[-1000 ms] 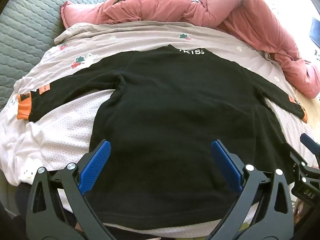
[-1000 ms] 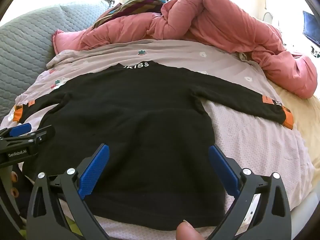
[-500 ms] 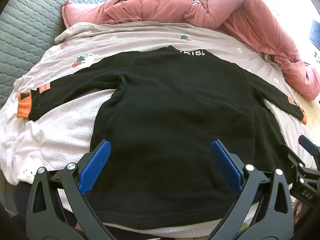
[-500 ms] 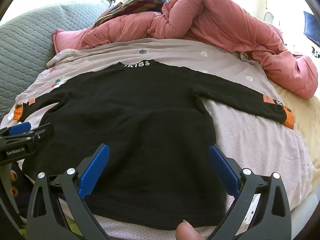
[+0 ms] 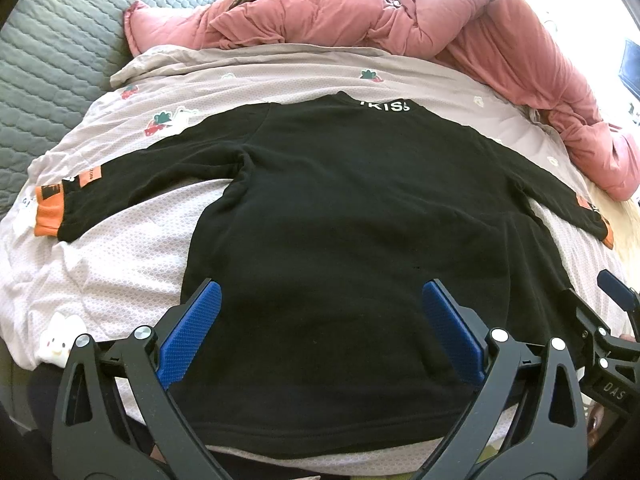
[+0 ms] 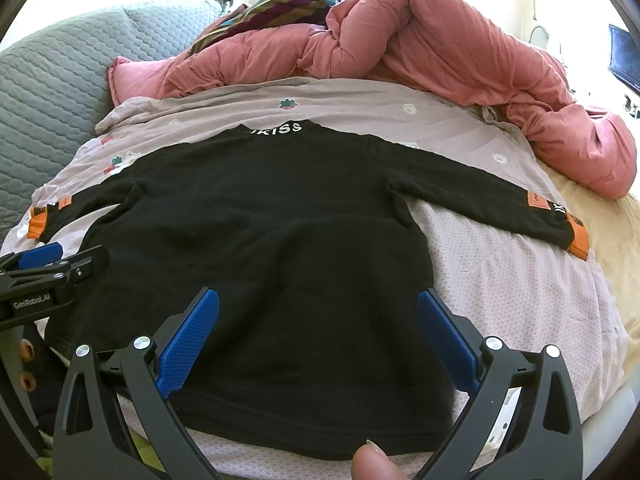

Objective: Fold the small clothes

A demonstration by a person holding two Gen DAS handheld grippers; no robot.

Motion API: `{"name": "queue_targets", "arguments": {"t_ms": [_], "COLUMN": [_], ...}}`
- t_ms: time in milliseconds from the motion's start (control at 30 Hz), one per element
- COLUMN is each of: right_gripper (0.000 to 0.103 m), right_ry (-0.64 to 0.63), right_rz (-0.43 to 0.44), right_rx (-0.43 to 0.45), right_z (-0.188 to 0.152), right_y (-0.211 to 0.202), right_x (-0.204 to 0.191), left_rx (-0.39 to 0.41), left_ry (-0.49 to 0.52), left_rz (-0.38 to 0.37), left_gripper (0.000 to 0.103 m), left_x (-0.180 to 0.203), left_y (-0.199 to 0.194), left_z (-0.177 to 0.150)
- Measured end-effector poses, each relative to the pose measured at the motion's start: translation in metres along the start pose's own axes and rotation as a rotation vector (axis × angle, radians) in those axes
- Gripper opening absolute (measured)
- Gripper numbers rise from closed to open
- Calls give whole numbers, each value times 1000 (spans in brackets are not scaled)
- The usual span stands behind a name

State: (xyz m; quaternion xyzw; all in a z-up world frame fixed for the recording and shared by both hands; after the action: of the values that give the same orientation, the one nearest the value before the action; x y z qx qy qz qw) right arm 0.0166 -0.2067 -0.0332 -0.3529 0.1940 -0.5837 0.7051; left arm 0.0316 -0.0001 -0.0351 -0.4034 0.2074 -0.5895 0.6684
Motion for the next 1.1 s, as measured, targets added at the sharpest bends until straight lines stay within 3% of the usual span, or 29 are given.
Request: {"name": "queue_targets", "arguments": {"t_ms": [1100], "right_gripper": [99], "right_ry": [-5], "right_rz": [2], "right_rx": [1], "right_z": [2], "right_y": [3], "right_x": [-3], "left_rx": [-7], "left_ry": [10], "left_rz": [6], "left_gripper": [94], "left_x": [-12], "left_y": [-3], "left_z": [1]}}
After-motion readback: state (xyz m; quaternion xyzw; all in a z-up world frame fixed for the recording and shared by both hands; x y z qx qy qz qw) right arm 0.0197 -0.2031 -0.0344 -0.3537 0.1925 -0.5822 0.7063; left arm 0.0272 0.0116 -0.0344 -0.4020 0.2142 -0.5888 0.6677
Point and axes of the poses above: each gripper's, at about its wrist camera, not at the fingertips, and y roughly the way its jaws point, x to its right, z to its top, the point moved 5 cm from there along y, roughly the way its jaws point, and after that the axes turned 14 degrees about -y, right-handed, at the moved point
